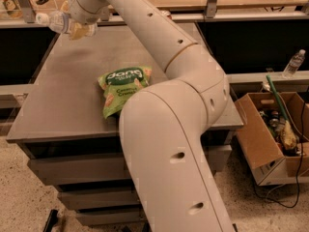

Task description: Knock blue plastic bottle over

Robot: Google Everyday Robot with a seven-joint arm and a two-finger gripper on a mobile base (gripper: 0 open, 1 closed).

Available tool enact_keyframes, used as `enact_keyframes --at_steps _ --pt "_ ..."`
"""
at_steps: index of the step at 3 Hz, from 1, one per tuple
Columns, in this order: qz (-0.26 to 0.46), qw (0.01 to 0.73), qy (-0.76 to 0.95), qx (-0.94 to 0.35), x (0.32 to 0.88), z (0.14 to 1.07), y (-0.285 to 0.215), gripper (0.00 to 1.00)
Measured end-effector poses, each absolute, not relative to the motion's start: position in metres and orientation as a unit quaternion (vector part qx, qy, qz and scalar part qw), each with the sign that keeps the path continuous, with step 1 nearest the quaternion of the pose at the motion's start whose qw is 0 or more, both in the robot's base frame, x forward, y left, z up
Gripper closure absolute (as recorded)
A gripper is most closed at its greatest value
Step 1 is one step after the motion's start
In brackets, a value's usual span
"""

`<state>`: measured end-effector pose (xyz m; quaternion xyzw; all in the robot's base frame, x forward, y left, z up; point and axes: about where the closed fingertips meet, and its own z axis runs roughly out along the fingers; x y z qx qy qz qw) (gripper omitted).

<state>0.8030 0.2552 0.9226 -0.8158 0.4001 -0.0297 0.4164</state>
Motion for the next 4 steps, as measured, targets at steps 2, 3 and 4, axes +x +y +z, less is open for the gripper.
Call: enact_keyframes --at_steps 2,3,4 --pt "-0.051 0.358 0.323 -0.875 0.795 0.869 0.258 1.00" --pt "-0.049 0.351 0.294 -0.888 0.796 0.855 0.260 1.00" --pt "-0.046 0.340 0.261 -0.902 0.795 0.845 0.258 1.00"
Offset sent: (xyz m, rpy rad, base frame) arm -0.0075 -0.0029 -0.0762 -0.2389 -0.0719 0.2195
